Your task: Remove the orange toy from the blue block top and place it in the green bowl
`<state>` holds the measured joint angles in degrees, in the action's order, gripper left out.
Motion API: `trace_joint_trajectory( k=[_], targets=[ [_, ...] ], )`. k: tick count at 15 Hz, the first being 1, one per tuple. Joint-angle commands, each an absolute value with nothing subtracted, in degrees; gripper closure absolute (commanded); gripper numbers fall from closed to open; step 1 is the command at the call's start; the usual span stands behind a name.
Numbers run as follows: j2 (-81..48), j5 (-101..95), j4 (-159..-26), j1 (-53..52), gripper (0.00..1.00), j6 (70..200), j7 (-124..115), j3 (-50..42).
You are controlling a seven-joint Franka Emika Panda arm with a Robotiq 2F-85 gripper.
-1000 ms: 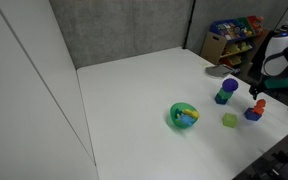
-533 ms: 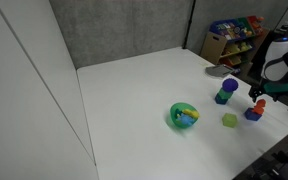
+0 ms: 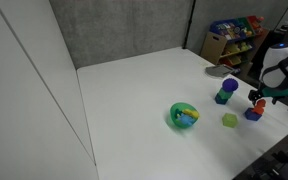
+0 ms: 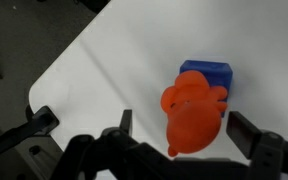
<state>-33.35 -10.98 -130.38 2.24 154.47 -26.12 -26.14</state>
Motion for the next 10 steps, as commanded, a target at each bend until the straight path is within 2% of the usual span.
trace_joint_trajectory(
  k=[1, 3, 7, 10],
  targets=[
    [-34.19, -11.35, -130.85, -0.02, 0.36, 155.95, -27.67, -27.96],
    [-34.21, -11.41, -130.96, -0.89, 0.57, 155.94, -27.71, -28.55],
    [-31.30, -11.61, -131.93, -2.53, 0.90, 154.38, -27.11, -29.31],
    [-27.61, -12.27, -133.09, -4.04, 0.91, 152.64, -26.38, -29.57]
  ],
)
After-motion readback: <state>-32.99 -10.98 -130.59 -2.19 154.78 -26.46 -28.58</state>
